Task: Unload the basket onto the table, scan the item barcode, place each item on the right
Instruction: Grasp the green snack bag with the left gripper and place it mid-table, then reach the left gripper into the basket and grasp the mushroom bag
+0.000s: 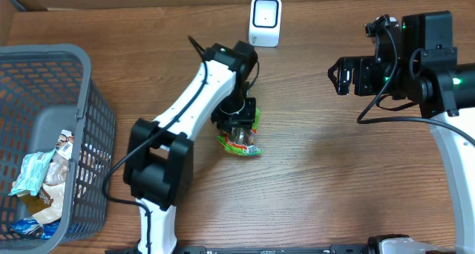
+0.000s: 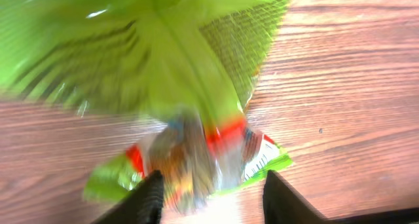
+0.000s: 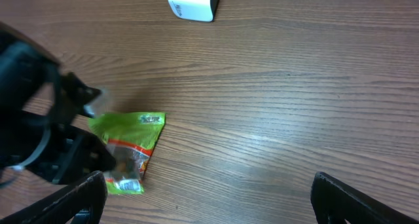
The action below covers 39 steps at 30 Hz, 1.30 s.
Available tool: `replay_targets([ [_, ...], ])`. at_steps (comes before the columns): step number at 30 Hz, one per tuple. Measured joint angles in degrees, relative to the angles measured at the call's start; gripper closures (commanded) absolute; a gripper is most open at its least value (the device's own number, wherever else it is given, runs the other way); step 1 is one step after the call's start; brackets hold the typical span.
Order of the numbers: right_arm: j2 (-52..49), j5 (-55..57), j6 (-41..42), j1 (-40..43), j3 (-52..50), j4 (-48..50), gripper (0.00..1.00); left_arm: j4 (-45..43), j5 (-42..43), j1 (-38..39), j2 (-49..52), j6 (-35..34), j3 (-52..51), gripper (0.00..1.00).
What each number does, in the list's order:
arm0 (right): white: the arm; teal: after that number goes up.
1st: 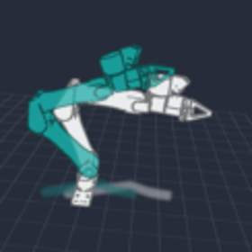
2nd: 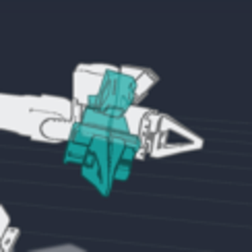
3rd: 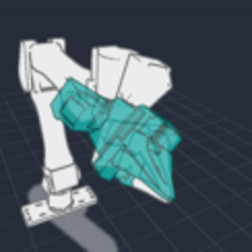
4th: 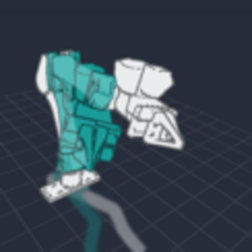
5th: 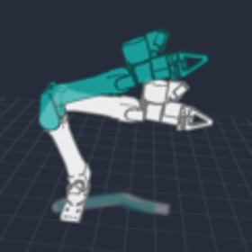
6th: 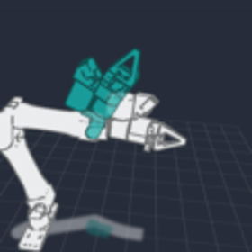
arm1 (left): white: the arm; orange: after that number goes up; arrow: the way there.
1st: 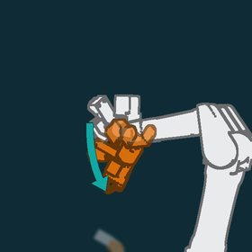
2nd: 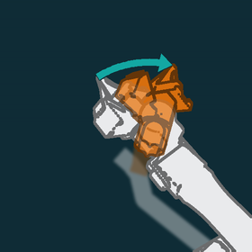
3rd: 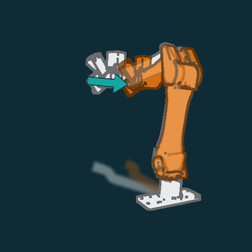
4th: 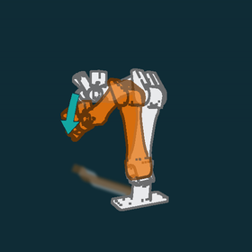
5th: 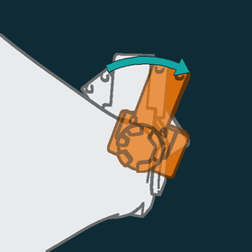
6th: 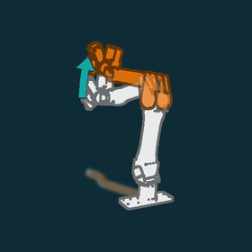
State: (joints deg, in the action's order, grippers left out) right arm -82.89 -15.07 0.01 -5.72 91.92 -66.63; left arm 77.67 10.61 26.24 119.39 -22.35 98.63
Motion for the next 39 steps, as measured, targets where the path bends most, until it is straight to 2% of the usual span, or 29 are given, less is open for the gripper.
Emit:
replay_targets([
  [7,0.0,0.0,0.0,0.0,0.0,0.0,0.0,3.1,-1.2,-0.5,1.1,0.0,2.1,0.48],
  [12,0.0,0.0,0.0,0.0,0.0,0.0,0.0,9.9,-5.5,-3.3,-0.7,0.0,11.9,0.46],
  [15,0.0,0.0,0.0,0.0,0.0,-0.1,0.0,15.5,-9.4,-6.0,-5.3,-0.1,19.7,0.39],
  [17,0.0,0.0,0.0,0.0,0.0,-0.4,0.0,17.8,-12.2,-8.3,-10.4,-0.5,23.8,0.28],
  [19,0.0,0.0,0.0,0.0,0.0,-0.6,0.0,18.4,-14.1,-11.0,-16.1,-0.8,26.0,0.25],
  [22,0.0,-0.1,0.0,0.0,0.0,-0.7,0.0,18.6,-16.1,-18.2,-25.9,-1.6,27.1,0.15],
  [26,0.0,-0.1,0.0,0.0,0.0,-0.7,0.0,18.8,-17.6,-32.6,-35.0,-2.4,27.0,0.0],
  [30,0.0,-0.1,0.0,0.0,0.0,-0.7,0.0,19.0,-18.6,-48.8,-39.3,-2.8,25.0,0.0],
  [34,0.0,-0.1,0.0,0.0,0.0,-1.2,0.0,18.9,-18.7,-63.4,-39.3,-2.9,20.6,0.0],
  [39,0.0,-0.2,0.0,0.0,0.0,-1.9,0.0,15.7,-18.8,-74.6,-36.8,-3.0,10.6,0.0],
])
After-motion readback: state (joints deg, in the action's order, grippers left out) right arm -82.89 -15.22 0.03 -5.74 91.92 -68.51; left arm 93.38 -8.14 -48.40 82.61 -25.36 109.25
